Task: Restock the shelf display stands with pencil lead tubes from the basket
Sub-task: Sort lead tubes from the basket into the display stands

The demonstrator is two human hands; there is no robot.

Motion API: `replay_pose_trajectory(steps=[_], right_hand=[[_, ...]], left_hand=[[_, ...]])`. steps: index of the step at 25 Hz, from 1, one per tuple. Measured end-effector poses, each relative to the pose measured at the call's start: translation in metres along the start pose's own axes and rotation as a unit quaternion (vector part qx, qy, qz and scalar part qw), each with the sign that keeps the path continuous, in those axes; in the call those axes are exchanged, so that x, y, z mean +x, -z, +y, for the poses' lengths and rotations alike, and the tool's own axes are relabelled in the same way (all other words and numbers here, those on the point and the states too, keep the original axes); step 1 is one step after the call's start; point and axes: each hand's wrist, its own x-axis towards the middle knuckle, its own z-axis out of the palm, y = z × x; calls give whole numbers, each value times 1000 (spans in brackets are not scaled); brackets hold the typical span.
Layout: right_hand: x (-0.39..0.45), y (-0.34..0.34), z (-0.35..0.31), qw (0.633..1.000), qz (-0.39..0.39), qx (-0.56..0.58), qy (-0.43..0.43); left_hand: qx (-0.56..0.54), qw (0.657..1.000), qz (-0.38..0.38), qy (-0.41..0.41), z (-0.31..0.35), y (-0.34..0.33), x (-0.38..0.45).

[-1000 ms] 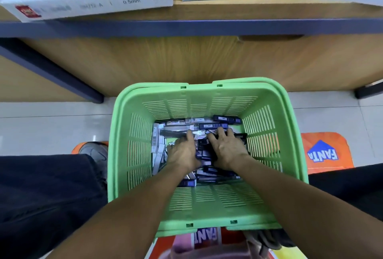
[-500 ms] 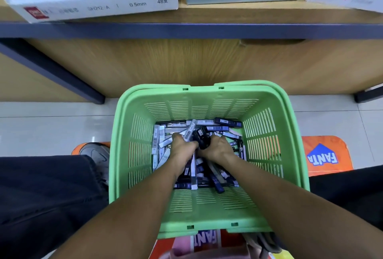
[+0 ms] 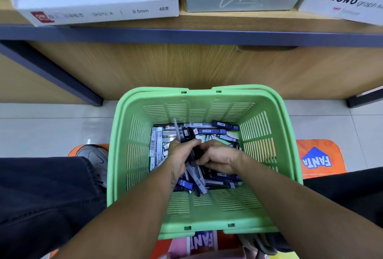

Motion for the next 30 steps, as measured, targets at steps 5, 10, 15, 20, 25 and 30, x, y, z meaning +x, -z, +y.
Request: replay_pose_trajectory(steps=[5, 10, 15, 20, 25, 30], right_hand=[[-2, 0, 0, 983, 79, -160, 50], [-7, 1, -14, 931, 114, -340, 60], [-16, 9, -33, 914, 190, -355, 43], [-32, 3, -33, 951, 118, -278, 72], [-42, -11, -28, 970, 34, -237, 30], [-41, -32, -21, 991, -8, -124, 50]], left_hand=[[-17, 1000, 10, 5, 7, 1, -10], [-10, 998, 45, -38, 13, 3, -16], [14, 993, 38, -111, 16, 11, -28], [20, 986, 0, -164, 25, 14, -45], [10, 981, -7, -193, 37, 14, -58], [1, 980, 7, -198, 37, 14, -65]])
